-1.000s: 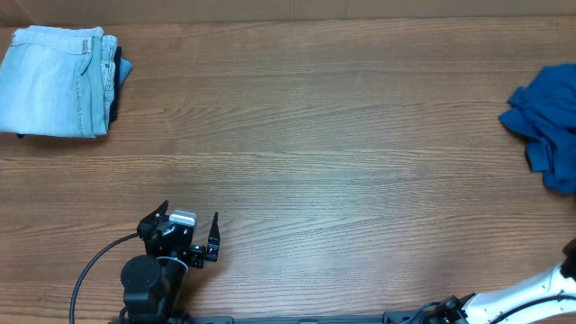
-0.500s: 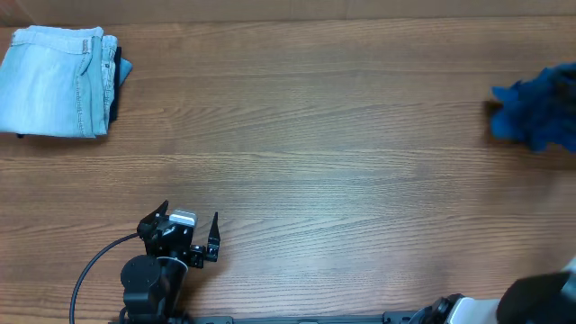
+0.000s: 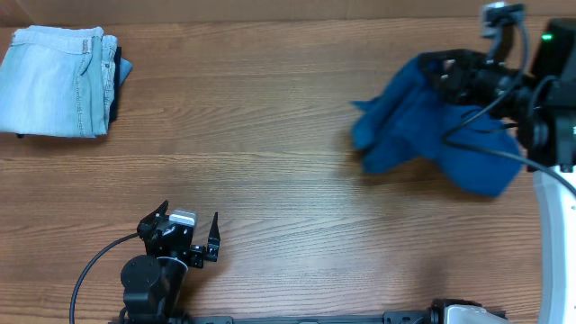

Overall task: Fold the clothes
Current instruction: 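Lift the teal shirt with the right gripper and raise it high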

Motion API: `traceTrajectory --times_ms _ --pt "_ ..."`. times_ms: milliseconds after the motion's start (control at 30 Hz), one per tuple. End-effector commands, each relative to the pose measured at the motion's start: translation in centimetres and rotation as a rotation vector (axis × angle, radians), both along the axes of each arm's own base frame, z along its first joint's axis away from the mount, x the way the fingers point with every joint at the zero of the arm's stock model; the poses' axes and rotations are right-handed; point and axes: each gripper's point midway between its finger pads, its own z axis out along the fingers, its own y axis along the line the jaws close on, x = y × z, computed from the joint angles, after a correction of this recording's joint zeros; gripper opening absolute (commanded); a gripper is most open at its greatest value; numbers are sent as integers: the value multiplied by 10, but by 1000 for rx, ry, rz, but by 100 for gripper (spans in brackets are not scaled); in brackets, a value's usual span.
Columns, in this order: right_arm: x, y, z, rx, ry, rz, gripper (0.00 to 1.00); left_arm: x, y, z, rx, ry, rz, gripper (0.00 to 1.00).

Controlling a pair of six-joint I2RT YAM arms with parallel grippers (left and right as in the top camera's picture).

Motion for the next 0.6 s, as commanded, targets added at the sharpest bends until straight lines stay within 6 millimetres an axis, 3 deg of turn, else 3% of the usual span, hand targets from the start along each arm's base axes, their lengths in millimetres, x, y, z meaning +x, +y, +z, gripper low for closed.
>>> traceTrajectory --times_ms 0,233,567 --pt "-34 25 44 6 -135 91 4 0 1 0 10 -9 1 100" --pt "-97 57 96 17 -307 191 4 0 1 0 10 -9 1 100" --pt "-160 43 158 -2 -509 138 4 0 1 0 10 -9 1 100"
